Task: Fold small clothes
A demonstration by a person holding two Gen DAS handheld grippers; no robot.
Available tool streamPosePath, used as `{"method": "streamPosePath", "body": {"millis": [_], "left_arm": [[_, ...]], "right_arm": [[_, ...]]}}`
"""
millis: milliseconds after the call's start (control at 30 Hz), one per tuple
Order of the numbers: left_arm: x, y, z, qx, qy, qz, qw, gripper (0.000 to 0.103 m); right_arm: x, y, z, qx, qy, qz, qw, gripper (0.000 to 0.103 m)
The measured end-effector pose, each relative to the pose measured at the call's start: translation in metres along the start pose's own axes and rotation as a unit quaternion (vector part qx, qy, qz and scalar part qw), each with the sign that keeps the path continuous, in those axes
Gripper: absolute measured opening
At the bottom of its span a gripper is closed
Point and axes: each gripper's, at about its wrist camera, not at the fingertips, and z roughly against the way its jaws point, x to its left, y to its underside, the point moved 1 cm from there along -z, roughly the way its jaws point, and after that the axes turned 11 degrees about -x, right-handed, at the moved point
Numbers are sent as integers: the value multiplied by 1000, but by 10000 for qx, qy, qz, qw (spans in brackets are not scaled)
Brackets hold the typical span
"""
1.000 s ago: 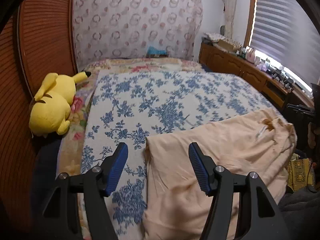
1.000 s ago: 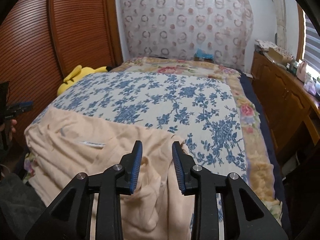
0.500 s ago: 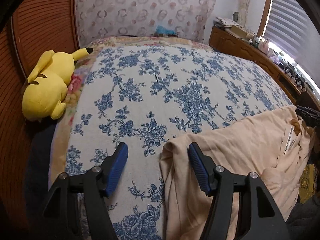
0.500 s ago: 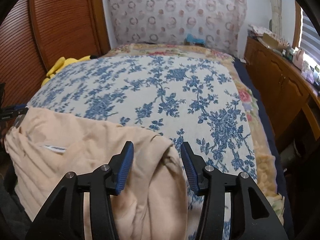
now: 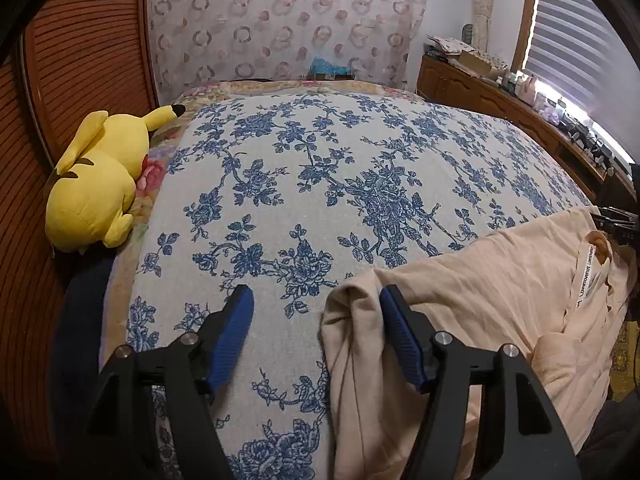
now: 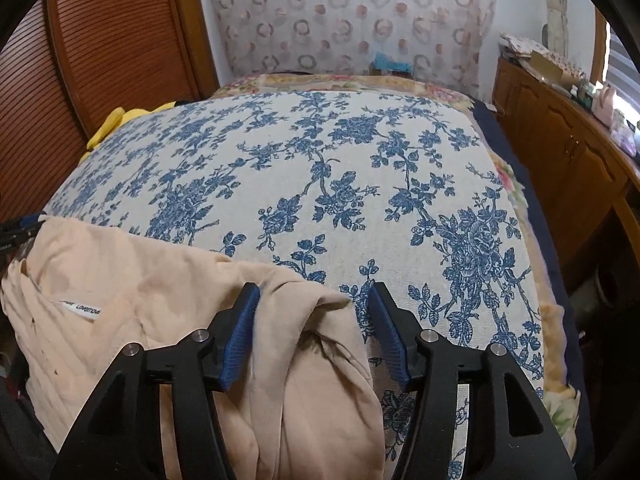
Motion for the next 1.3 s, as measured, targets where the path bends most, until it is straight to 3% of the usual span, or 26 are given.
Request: {"method": "streamPosePath", "body": {"millis": [367,467,633,733,767,800,867,933,1067,1300], "left_arm": [[-2,-2,0,93,90,81,9999,64],[-8,-4,1,129,303,79,9994,52],[-14,-5,-1,152,591,161,9980,50],[-17,-6,-1,162,733,195,9970,28],[-18,-5,-1,168,775,192,9967,15],[-20,-4,0,183,837,175,9962,14],[-22,-5,3,120,821,161,9964,6],[-23,-7,12,12,895,204,9958,4],[-29,-18,43,-376,1078,267,9931,3],[-40,-52,116,-1136,1332,61,9845,3]], "right_arm": [[0,0,0,-17,-34,-28,10000,61],[-1,0,0,-18,-34,-27,10000,61],[-1,1,0,-17,-57,-34,10000,61],[1,0,0,-17,-81,-8,10000,61],[3,0,0,-10,-100,30,9999,57],[6,0,0,-6,-186,97,9998,52],[11,0,2,13,-359,141,9993,30],[14,1,5,85,-573,59,9983,13],[19,3,24,-94,-678,12,9977,11],[18,-20,106,-1098,-706,-220,9912,10]]}}
